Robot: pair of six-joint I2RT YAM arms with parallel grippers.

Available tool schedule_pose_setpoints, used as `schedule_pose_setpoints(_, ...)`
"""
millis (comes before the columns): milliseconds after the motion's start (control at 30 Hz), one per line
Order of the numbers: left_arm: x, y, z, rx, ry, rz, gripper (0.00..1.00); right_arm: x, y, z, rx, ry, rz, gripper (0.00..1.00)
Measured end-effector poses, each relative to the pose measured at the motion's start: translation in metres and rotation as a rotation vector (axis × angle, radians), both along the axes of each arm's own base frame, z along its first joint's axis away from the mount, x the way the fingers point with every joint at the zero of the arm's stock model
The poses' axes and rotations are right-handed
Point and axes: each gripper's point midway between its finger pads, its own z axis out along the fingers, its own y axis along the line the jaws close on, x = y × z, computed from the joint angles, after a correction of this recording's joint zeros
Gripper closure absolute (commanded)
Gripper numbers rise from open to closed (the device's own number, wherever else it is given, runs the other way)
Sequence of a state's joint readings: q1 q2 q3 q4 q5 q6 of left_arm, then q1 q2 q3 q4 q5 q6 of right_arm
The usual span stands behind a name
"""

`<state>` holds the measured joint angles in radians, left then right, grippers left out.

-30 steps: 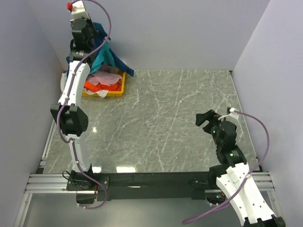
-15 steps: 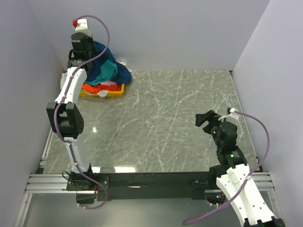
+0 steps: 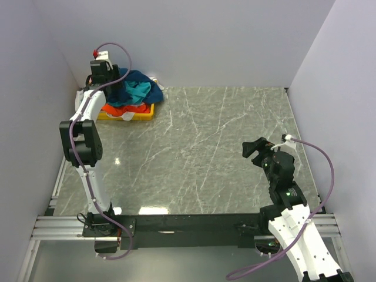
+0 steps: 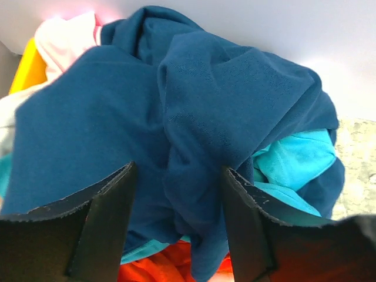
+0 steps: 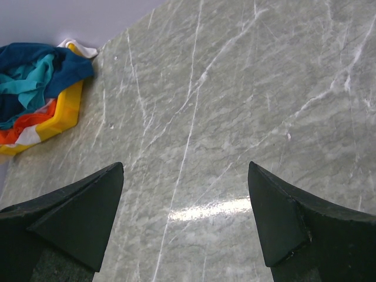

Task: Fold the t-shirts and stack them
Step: Grab the tshirt from the pile

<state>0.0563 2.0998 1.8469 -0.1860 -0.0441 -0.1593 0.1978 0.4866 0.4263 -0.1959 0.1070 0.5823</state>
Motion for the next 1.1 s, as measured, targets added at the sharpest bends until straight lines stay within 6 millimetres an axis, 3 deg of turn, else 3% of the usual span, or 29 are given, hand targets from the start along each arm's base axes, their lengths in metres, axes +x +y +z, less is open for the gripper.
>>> schedule_pose_setpoints(200, -0.002, -0.002, -0.006, -0.03, -0.001, 0.019, 0.37, -0.001, 0.0, 0.002, 0.002, -0.006, 0.003, 0.08)
schedule_pose_setpoints(433, -0.048, -0.01, -0.04, -0.116, 0.039, 0.052, 0.35, -0.001, 0.003, 0.002, 0.006, -0.009, 0.016, 0.08)
schedule_pose_setpoints(667, -0.073, -0.022, -0.026, -0.216, -0.055, 0.05, 0.34, -0.003, 0.003, 0.003, 0.004, -0.012, 0.021, 0.08)
schedule_pose_setpoints(833, -0.072, -0.025, -0.022, -0.232, -0.075, 0.035, 0.36, -0.004, 0.003, 0.004, 0.002, -0.018, 0.022, 0.08)
schedule_pose_setpoints(1100, -0.053, -0.026, -0.03, -0.237, -0.065, 0.031, 0.43, -0.004, 0.003, 0.005, 0.002, -0.021, 0.022, 0.08)
